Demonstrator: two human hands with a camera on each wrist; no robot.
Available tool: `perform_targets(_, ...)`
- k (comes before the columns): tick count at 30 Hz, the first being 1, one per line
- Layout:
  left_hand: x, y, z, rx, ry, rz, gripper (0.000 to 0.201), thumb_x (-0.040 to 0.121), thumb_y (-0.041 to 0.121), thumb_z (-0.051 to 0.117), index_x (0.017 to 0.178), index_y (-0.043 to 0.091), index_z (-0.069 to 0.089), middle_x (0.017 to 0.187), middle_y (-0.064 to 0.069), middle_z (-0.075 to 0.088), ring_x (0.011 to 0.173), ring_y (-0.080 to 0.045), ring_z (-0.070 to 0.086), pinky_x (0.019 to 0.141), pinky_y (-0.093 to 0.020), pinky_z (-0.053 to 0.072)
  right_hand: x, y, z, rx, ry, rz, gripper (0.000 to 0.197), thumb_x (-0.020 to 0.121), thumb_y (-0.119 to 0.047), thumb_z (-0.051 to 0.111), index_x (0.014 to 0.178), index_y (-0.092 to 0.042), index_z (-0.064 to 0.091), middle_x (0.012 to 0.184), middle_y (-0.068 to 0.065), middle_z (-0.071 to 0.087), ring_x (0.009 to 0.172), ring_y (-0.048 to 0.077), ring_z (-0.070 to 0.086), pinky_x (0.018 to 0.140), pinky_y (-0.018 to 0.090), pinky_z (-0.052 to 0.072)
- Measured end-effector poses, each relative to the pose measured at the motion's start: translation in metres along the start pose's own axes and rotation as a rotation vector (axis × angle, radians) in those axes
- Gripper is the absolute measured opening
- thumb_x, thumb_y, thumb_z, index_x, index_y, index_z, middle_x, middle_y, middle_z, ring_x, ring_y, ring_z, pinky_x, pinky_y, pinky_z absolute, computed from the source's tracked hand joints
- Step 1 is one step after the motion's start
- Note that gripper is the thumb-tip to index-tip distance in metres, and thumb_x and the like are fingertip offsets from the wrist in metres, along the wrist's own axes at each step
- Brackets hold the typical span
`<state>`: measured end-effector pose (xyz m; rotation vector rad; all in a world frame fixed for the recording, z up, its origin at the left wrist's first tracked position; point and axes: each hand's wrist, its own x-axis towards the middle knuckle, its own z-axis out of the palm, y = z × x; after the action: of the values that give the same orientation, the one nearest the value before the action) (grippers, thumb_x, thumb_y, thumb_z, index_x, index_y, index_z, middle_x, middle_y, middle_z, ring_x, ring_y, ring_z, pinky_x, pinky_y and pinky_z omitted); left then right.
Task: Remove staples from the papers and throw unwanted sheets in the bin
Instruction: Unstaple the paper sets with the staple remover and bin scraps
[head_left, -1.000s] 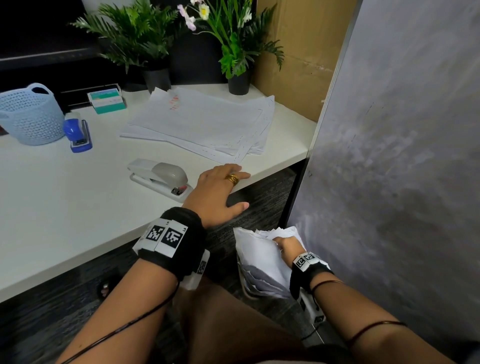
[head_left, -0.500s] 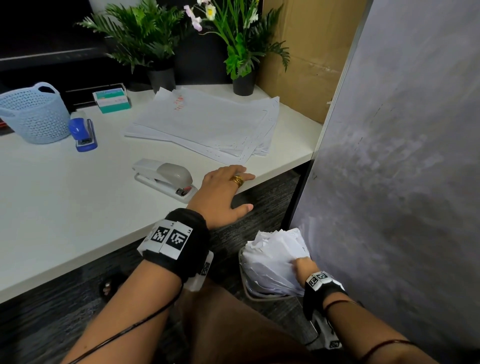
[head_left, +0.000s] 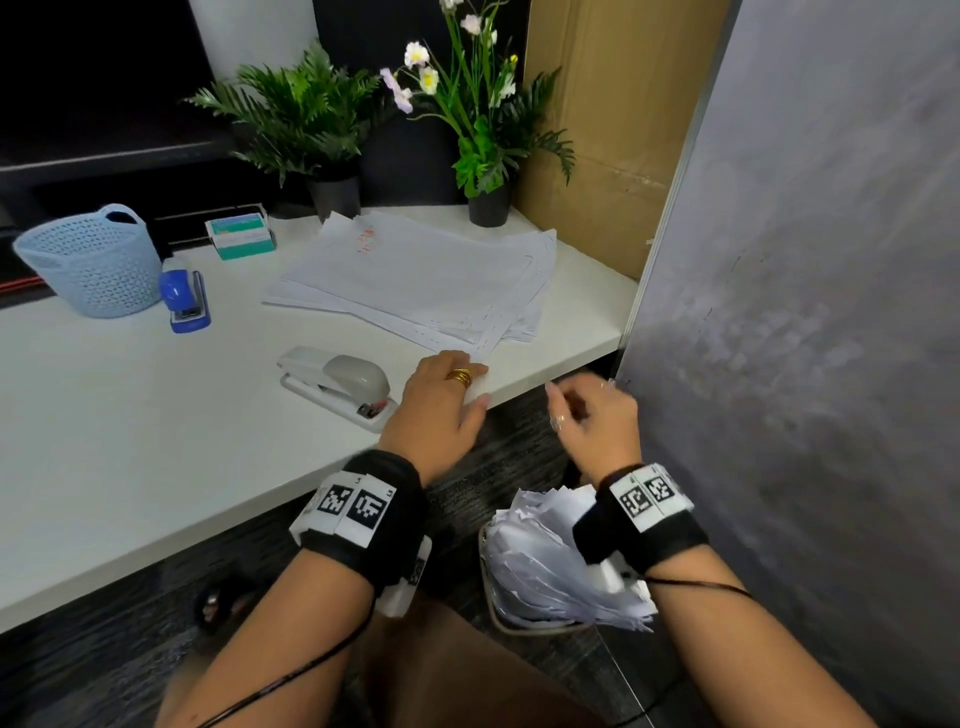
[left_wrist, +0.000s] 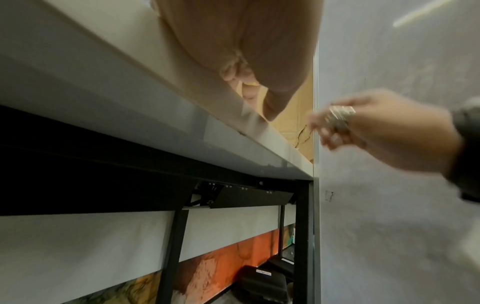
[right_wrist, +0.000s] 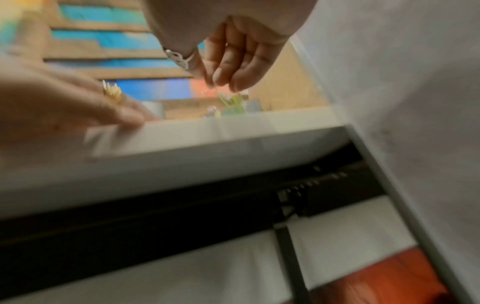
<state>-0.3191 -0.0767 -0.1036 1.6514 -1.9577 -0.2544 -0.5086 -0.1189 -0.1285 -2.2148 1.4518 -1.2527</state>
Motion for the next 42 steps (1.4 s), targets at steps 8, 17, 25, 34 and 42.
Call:
perform_targets(8,0.001,0.002,-0.001,-0.035,0.064,-0.096,0.035,0.095,0.027,0.05,0.124,0.008,0.053,0.129,-0.006,0.048,0.124,-0.018,0.035,0.097,-0.016,0.024,0.092,-0.037,0.022,-0.215,-0.637,-0.16,0.049,0.099,-0.01,0.04,0.146,-0.013,0.03,0.154,0.005,0.026,0.143,0.021,0.018,0.113,0.021,0.003)
perform_targets(17,0.0,0.005,-0.002,0.021,0.018,-0.149,0.049,0.097,0.032,0.045,0.138,0.006,0.04,0.15,-0.008,0.026,0.138,-0.019,0.019,0.111,-0.022,0.013,0.106,-0.027,0.027,-0.367,-0.714,-0.119,0.054,0.092,-0.049,0.047,0.141,-0.027,0.041,0.135,0.005,0.043,0.129,0.027,0.033,0.107,0.055,0.024)
perform_targets(25,0.006,0.007,-0.004,-0.027,-0.015,-0.204,0.044,0.099,0.018,0.032,0.14,0.003,0.039,0.147,-0.011,0.035,0.138,-0.018,0.025,0.112,-0.02,0.012,0.111,-0.033,0.026,-0.399,-0.666,-0.197,0.047,0.091,-0.048,0.051,0.132,-0.026,0.052,0.126,0.008,0.055,0.122,0.025,0.045,0.106,0.044,0.028)
perform_targets(34,0.004,0.009,-0.006,-0.064,0.008,-0.217,0.044,0.098,0.016,0.034,0.14,0.004,0.039,0.147,-0.01,0.034,0.137,-0.017,0.026,0.109,-0.017,0.013,0.113,-0.031,0.032,-0.375,-0.589,-0.308,0.028,0.09,-0.04,0.056,0.113,-0.029,0.068,0.122,0.0,0.062,0.115,0.02,0.051,0.103,0.039,0.03)
perform_targets(42,0.005,0.01,-0.007,0.04,-0.048,-0.213,0.046,0.099,0.02,0.031,0.143,0.006,0.033,0.15,-0.009,0.029,0.139,-0.018,0.02,0.111,-0.02,0.009,0.11,-0.032,0.04,-0.151,-0.469,-0.252,0.016,0.091,-0.011,0.056,0.094,-0.013,0.072,0.104,-0.001,0.063,0.097,0.017,0.049,0.076,0.026,0.039)
